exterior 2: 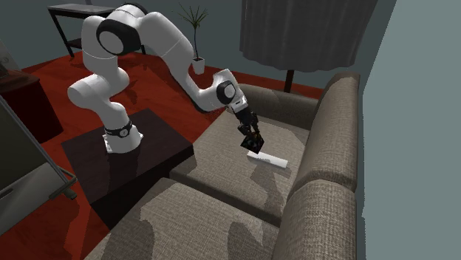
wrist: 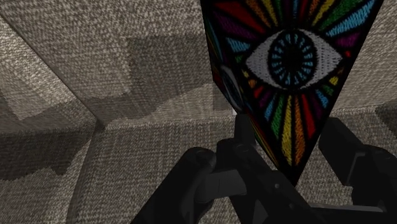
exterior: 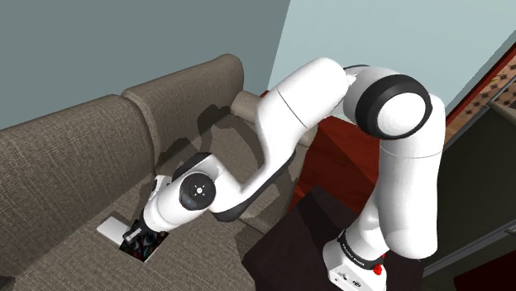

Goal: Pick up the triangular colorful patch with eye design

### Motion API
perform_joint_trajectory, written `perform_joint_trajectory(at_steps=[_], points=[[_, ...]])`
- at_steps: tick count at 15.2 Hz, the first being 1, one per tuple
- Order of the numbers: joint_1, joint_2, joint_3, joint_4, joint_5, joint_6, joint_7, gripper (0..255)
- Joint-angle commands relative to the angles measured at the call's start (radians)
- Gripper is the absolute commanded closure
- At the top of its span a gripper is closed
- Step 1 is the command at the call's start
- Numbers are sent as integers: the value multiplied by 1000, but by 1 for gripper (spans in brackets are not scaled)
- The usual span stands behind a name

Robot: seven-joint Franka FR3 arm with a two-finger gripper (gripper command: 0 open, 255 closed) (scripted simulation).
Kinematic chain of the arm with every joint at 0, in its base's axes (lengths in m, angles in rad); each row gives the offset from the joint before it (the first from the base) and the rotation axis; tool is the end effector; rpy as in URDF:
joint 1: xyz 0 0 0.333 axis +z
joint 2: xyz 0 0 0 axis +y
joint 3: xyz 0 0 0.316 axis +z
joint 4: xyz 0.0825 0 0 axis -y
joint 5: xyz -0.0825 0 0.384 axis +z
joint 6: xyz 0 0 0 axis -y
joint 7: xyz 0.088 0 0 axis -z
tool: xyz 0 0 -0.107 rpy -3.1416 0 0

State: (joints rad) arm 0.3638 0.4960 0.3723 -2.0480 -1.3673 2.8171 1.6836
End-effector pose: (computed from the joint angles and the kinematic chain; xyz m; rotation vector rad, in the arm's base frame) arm 0.4114 0.4309 0.2265 -2.8719 -0.3284 -0.8032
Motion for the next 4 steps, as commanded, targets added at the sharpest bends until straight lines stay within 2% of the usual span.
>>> perform_joint_trajectory(at_steps=[1,4], points=[[-11,-22,16,-10,40,-7,-37,255],[-19,-35,25,-15,63,-10,-57,255]])
